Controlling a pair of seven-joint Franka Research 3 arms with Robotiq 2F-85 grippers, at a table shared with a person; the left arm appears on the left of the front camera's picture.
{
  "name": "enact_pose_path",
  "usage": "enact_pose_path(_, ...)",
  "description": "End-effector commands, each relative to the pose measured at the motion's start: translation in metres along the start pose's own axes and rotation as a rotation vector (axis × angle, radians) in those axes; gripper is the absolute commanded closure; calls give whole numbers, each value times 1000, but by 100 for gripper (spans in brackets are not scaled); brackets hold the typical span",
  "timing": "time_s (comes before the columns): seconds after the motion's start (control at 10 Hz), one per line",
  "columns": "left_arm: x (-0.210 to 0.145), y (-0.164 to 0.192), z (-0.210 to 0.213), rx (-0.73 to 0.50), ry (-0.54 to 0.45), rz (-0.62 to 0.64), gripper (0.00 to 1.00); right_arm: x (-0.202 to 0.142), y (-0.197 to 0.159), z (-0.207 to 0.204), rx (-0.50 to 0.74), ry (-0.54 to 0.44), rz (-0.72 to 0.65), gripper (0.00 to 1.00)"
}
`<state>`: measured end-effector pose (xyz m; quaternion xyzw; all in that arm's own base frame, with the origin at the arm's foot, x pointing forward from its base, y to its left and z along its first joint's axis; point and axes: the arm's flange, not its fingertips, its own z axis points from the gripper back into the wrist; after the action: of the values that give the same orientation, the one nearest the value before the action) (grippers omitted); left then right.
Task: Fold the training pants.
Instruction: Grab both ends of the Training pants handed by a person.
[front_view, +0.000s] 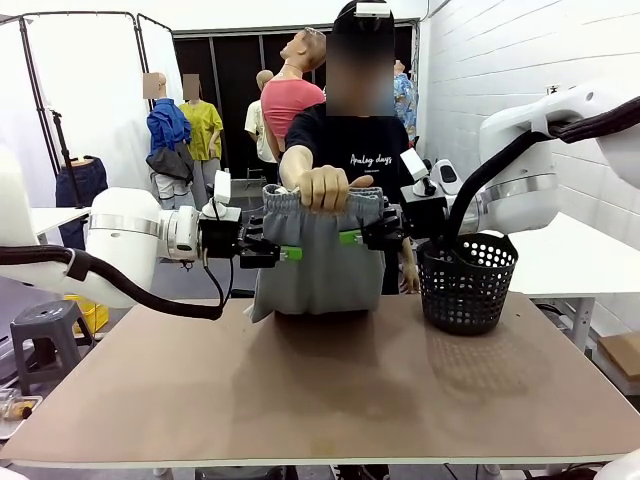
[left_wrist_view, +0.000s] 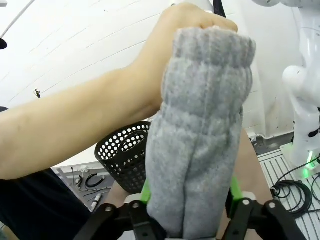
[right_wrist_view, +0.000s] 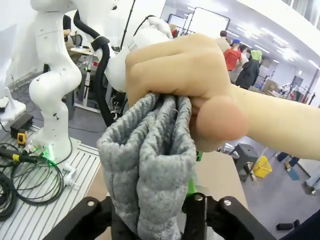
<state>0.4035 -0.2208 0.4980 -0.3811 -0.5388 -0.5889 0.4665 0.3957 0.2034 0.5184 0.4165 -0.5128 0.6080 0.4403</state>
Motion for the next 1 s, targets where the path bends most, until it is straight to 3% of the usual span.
enact_pose_path(0.0,7,4,2,-26,-11,40,100,3,-10,-3,14,-3,-31,100)
enact_pose_path(0.9,18,-12,2,-26,-28,93,100,-2,-22,-13,-24,70,-91,100)
